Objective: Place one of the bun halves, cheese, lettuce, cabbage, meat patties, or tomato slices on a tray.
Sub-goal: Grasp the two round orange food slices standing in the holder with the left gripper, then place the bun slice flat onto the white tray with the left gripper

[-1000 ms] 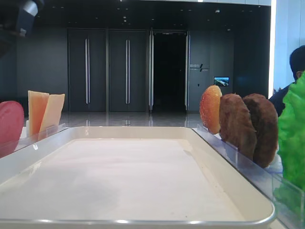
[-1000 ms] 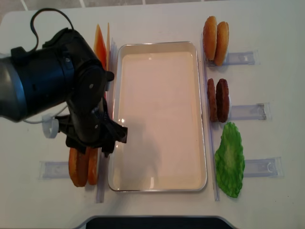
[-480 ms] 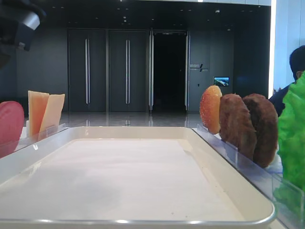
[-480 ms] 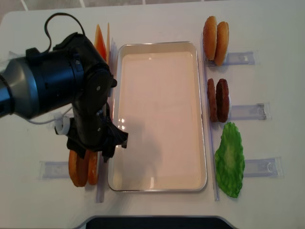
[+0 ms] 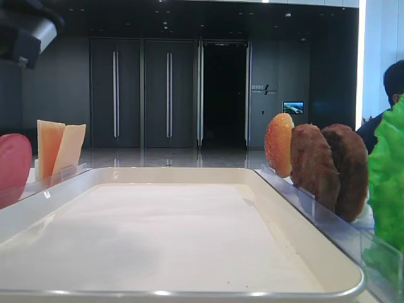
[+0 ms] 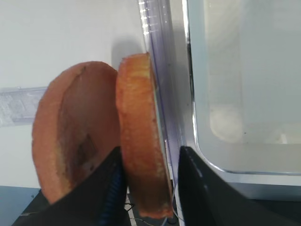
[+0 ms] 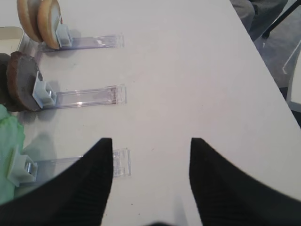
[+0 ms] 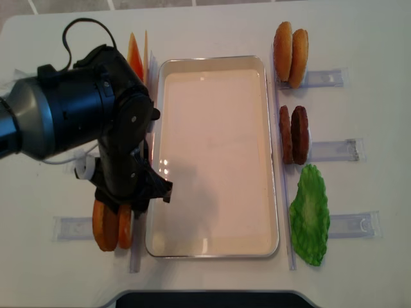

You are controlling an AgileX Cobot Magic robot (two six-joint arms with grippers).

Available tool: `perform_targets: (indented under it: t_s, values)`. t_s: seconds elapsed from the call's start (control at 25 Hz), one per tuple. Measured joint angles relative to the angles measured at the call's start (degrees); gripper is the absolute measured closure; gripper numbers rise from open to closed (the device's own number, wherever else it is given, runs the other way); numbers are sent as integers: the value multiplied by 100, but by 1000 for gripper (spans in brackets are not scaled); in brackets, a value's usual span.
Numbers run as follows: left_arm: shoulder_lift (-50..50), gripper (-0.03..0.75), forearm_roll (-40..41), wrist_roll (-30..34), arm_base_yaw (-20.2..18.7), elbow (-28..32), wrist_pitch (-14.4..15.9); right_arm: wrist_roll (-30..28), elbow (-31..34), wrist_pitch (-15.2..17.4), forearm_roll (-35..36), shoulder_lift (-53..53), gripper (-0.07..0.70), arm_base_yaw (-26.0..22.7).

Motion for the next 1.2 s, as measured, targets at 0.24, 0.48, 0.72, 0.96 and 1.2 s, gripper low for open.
perform_targets:
  t_s: [0.24, 0.48, 0.72, 0.96, 1.2]
  values:
    - [0, 580, 42, 114, 0, 0, 34, 0, 0, 0, 0, 0, 248, 0]
    - [0, 580, 36, 240, 0, 0, 40, 0, 0, 0, 0, 0, 248, 0]
    - [0, 585, -194, 373, 0, 0, 45, 0, 0, 0, 0, 0, 248, 0]
    - [-178, 586, -234, 373, 0, 0, 91, 0, 0, 0, 0, 0, 248, 0]
    - [-567, 586, -334, 326, 0, 0, 131, 0, 0, 0, 0, 0, 248, 0]
